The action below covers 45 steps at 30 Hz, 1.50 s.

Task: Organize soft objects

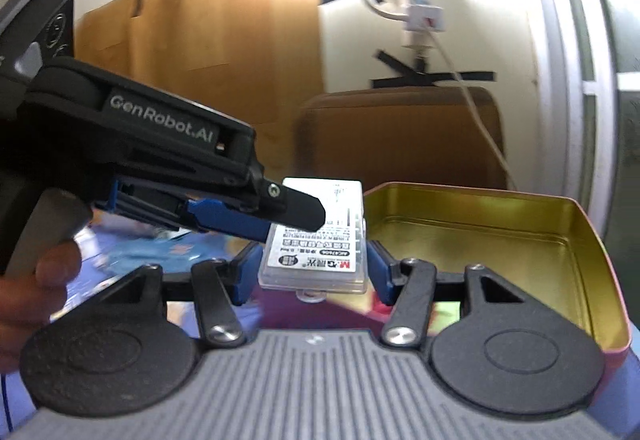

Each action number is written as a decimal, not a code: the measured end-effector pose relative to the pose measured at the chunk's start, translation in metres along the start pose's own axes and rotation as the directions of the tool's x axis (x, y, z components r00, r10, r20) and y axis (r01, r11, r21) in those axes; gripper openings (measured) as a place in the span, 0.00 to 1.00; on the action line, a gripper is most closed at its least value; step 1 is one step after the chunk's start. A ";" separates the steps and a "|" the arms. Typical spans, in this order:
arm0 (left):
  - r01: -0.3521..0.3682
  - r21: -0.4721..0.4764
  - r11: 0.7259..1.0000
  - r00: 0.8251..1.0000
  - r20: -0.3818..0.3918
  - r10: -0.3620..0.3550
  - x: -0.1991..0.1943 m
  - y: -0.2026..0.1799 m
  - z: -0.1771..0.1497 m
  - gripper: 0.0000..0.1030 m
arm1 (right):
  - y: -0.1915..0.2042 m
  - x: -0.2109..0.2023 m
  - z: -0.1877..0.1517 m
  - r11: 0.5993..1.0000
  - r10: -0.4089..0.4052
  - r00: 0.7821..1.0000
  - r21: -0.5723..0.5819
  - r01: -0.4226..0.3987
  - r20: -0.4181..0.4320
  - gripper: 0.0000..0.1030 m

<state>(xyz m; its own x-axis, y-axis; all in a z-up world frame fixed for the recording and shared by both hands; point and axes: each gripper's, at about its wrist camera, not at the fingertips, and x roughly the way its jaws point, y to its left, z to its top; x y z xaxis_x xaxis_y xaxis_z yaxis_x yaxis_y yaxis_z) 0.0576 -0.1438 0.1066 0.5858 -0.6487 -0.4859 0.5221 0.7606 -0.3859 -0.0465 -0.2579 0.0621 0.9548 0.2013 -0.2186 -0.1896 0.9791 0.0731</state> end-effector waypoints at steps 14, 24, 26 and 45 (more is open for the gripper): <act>-0.131 -0.016 0.991 0.990 0.056 0.132 -0.024 0.036 -0.018 0.42 | -0.004 0.008 -0.018 0.994 -0.098 0.995 0.053 0.097 0.009 0.60; -0.332 -0.108 0.937 0.930 0.130 0.345 -0.130 0.122 -0.083 0.49 | 0.049 -0.007 -0.026 0.999 0.039 0.999 0.015 -0.038 -0.026 0.60; -0.412 -0.150 0.899 0.895 0.119 0.430 -0.145 0.147 -0.094 0.49 | 0.066 0.003 -0.030 0.997 0.076 0.995 -0.013 -0.077 -0.066 0.60; -0.442 -0.342 0.829 0.839 0.168 0.517 -0.175 0.210 -0.124 0.51 | 0.152 0.224 0.037 0.969 0.171 0.873 -0.082 -0.232 -0.456 0.69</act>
<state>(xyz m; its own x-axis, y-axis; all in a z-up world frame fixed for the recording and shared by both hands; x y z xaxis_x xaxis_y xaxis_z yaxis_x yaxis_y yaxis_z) -0.0119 0.1328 0.0130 0.8657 -0.1559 -0.4757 -0.0379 0.9271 -0.3728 0.1470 -0.0654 0.0601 0.6971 0.3561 -0.6223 -0.4243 0.9046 0.0423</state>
